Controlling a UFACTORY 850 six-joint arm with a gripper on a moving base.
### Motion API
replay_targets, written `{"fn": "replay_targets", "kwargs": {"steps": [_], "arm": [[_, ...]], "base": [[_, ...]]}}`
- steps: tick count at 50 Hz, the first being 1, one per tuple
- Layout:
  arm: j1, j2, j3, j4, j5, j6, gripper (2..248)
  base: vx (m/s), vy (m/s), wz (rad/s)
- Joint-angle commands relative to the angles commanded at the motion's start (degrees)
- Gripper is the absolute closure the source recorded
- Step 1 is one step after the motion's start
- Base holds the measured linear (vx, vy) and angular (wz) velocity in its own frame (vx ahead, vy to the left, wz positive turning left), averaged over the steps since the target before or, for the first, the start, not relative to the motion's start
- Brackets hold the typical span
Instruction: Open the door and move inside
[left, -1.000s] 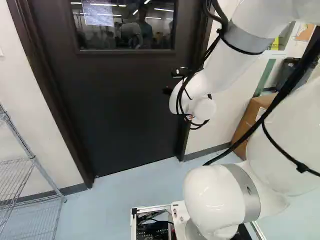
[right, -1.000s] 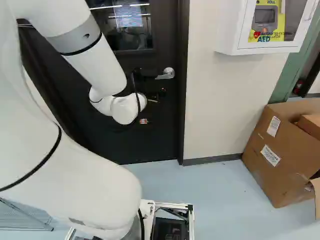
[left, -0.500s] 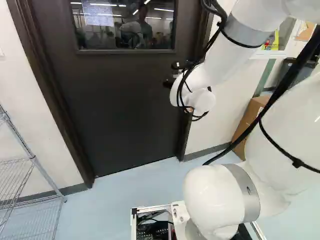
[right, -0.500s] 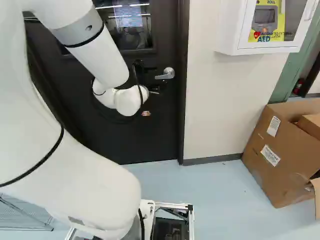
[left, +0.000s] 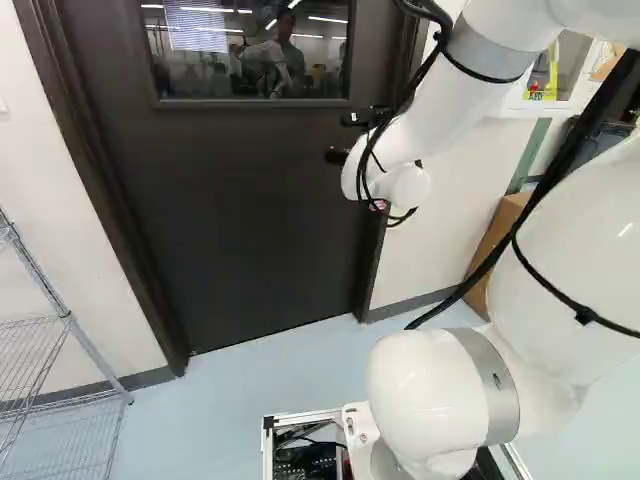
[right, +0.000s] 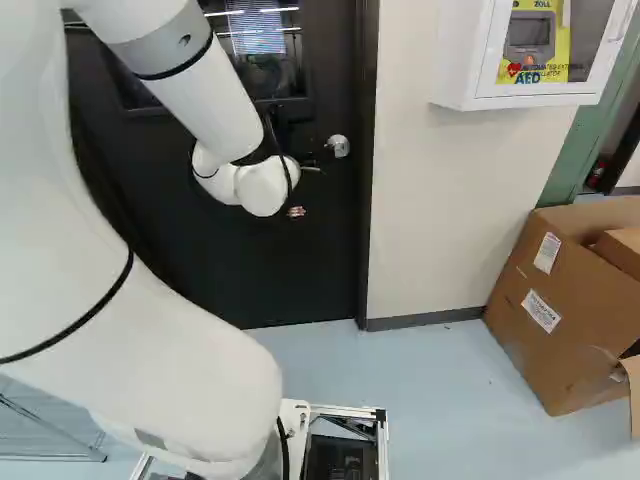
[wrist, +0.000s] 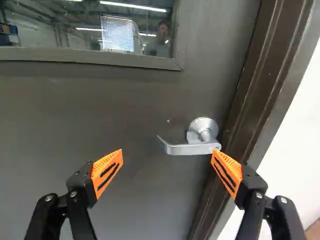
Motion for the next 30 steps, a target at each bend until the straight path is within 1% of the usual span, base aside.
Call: {"fn": "replay_targets", "kwargs": {"steps": [17, 30], "arm": [[-0.3, -1.6, -3.7, -4.4, 0.0, 0.0, 3], [-0.6, -3.1, -6.6, -5.6, 0.0, 0.0, 3]], "base": [[0.000, 0.000, 0.000], [0.000, 0.000, 0.000]]}}
